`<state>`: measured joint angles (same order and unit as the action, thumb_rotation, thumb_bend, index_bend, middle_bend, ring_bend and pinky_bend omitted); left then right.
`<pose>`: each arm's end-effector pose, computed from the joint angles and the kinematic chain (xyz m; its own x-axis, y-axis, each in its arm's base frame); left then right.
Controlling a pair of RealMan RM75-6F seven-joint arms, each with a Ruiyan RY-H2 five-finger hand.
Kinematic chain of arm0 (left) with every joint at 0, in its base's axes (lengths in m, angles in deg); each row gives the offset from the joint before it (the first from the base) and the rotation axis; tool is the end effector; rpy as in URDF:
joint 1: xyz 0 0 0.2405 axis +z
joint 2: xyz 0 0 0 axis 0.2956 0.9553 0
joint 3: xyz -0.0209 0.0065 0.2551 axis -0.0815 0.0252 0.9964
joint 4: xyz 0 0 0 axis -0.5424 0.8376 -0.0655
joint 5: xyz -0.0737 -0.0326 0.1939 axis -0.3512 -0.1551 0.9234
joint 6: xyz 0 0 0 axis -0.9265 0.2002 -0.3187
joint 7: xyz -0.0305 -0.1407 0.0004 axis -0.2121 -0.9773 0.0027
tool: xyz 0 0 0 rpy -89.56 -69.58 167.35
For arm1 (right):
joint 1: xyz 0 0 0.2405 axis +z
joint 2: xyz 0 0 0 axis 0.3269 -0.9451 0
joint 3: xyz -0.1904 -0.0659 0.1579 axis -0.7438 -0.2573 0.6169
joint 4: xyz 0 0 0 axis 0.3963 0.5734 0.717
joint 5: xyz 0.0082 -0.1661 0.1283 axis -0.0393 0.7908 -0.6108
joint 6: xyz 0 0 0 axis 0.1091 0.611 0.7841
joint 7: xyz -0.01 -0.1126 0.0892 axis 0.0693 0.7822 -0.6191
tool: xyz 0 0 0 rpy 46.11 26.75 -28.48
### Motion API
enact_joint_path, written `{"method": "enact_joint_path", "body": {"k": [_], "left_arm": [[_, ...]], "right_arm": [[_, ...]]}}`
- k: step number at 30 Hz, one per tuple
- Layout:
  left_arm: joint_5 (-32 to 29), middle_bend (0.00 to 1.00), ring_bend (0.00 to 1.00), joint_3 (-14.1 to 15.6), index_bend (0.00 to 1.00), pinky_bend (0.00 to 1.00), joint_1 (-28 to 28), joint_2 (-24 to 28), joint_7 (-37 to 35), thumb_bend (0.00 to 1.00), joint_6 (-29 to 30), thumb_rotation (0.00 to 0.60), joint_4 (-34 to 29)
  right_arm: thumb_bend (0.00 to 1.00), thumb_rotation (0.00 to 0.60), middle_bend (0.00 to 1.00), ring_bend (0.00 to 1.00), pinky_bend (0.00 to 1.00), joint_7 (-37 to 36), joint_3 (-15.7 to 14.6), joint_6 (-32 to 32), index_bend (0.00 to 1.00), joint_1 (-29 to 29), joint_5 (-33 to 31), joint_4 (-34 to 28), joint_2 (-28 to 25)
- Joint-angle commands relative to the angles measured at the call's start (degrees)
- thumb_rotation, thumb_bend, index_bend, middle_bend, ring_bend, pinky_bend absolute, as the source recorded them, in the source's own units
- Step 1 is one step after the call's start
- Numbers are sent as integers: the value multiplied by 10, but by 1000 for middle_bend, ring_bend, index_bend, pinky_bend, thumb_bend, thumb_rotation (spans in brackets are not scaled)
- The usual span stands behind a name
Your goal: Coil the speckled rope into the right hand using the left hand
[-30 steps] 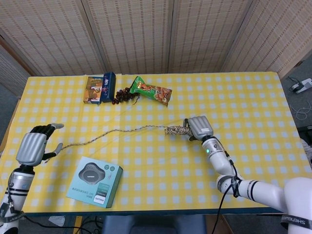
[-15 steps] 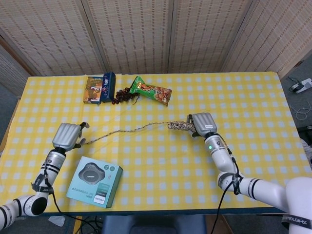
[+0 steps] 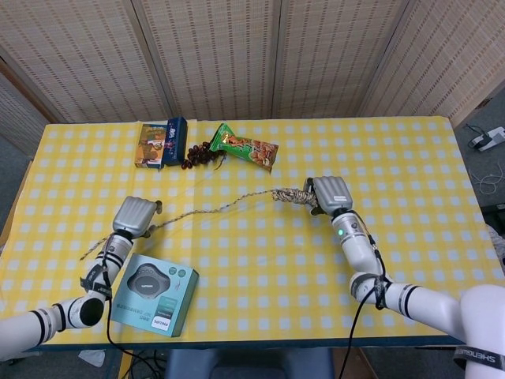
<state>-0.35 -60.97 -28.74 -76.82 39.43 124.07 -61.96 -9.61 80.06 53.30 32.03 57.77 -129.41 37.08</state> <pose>-0.1936 0.3858 0.0243 0.7190 0.2814 0.6355 0.6948 -0.2696 -0.6668 -0.1641 -0.4168 0.0026 0.3834 -0.3178 0.8672 -0.9235 -0.1229 0.3633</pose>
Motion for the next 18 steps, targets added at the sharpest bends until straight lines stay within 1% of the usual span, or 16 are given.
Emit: {"method": "enact_joint_path", "body": {"k": [1,12,18], "left_arm": [[-26,867,836,13,481,937,-19,-8,24,359,-1,600,2],[-62,867,837,42,439,938,-42,-30,50,331,9,600,27],[-80,867,836,56,363,937,-51,-40,61,326,14,600,39]], "right_arm": [[516,600,655,537,573,-2,1,-2,729,1,-1,2,1],[516,600,661,546,580,-15,8,-3,740,2,-3,6,1],[516,600,660,548,581,-21,8,-4,740,2,-4,6,1]]}}
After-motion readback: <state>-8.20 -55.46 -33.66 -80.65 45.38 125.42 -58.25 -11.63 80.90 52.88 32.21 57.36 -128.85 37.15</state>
